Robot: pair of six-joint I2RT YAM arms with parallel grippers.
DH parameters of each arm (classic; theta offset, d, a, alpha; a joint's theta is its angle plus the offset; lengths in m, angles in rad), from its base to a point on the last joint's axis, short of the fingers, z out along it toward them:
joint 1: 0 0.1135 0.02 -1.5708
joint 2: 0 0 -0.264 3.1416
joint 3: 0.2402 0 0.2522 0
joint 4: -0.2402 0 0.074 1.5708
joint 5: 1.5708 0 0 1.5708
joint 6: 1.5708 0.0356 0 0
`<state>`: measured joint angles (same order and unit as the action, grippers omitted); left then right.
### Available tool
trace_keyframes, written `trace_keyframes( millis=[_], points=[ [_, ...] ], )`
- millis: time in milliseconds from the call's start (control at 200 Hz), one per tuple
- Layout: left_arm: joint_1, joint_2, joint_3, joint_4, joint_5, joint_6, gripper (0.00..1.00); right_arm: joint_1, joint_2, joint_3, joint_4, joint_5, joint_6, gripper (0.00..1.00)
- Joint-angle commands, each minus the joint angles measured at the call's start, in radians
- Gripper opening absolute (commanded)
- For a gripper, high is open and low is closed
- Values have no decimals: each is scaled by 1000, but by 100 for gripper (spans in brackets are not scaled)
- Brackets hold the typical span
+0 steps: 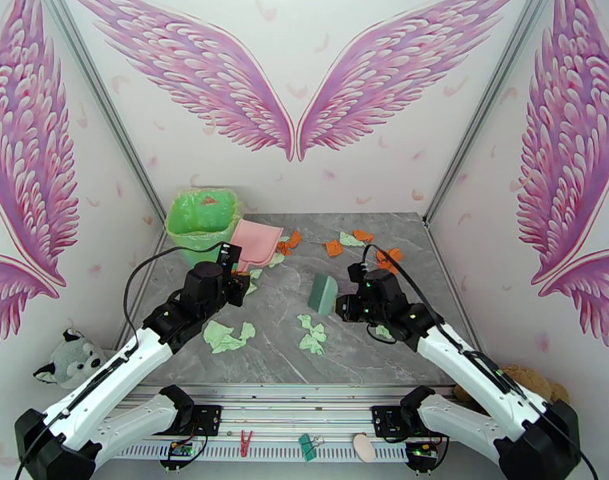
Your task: Sweep away the paper scraps from the table
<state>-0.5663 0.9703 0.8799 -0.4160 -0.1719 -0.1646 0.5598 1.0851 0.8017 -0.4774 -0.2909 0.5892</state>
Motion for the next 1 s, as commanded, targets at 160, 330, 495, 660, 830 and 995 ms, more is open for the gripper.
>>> trace_keyframes(
  millis=[160,330,495,660,830,995],
  points=[
    [30,-118,-50,-39,-1,-40,0,153,248,137,317,-236,200,0],
    [43,-138,-53,-59,8,-37,0,235,429,220,468,-305,300,0],
    [53,-163,-57,-66,7,-36,0,292,588,265,640,-361,414,0],
    [60,-165,-68,-56,14,-36,0,335,759,300,797,-421,515,0],
    [65,-165,-73,-52,19,-34,0,338,845,290,823,-420,530,0],
    [69,-165,-78,-44,23,-32,0,328,844,273,704,-392,454,0]
  ],
)
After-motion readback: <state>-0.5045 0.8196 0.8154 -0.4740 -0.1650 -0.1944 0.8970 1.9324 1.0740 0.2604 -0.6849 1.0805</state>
